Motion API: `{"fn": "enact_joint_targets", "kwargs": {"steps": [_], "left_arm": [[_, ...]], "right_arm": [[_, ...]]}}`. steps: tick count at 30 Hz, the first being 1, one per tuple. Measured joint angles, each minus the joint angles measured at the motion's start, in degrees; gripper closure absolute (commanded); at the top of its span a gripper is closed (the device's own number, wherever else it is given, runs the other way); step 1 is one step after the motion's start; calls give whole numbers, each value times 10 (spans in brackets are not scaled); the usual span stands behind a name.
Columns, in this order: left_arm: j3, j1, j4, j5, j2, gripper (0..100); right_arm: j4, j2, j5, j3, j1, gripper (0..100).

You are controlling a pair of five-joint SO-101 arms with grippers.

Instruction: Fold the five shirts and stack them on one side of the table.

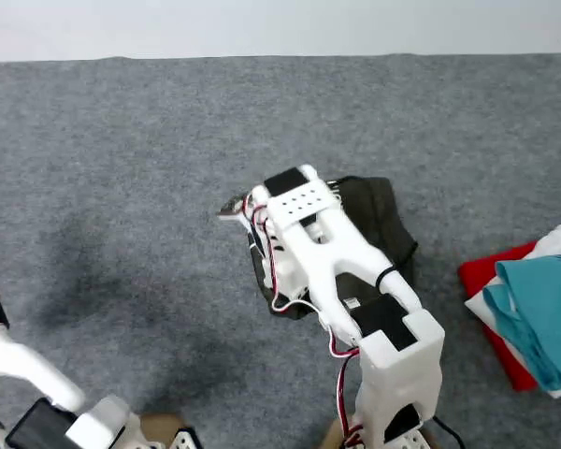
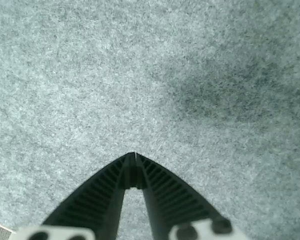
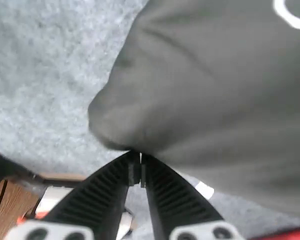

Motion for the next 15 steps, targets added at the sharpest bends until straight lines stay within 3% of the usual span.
{"fn": "enact_joint_targets", "kwargs": {"steps": [7, 15], "left_arm": [[0, 0, 0, 0, 0, 998], [0, 0, 0, 0, 0, 998]], "right_arm": [[-109, 0, -1, 61, -69, 988], [-91, -12, -1, 61, -118, 988]]}}
